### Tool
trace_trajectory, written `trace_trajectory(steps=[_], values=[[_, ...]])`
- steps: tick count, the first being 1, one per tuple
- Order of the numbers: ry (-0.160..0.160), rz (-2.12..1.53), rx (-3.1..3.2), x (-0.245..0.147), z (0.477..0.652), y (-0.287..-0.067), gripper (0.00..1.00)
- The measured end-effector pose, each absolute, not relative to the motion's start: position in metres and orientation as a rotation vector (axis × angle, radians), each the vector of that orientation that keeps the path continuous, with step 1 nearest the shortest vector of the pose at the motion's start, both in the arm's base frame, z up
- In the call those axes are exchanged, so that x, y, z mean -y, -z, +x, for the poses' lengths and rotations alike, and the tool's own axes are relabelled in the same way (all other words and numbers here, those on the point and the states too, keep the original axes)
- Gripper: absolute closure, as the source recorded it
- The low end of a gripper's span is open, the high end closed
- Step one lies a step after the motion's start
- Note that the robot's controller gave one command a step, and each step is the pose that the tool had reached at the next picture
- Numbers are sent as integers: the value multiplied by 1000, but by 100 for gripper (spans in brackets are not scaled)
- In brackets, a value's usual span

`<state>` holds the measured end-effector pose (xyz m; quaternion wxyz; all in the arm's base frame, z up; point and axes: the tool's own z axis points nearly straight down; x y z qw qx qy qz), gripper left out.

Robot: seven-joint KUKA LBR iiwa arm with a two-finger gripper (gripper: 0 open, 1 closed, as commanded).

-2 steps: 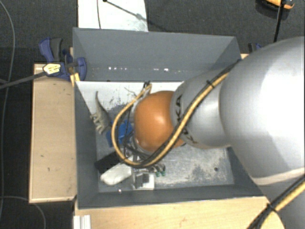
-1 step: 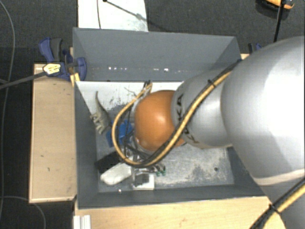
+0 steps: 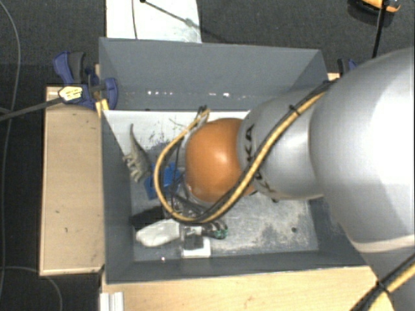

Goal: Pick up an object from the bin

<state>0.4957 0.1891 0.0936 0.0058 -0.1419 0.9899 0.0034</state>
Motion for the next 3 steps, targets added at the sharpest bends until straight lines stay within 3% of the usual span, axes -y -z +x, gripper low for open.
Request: trace_trajectory(steps=[2, 3], values=[[-8, -440, -3097, -188, 496, -129, 100], [-8, -440, -3096, -188, 496, -135, 100]])
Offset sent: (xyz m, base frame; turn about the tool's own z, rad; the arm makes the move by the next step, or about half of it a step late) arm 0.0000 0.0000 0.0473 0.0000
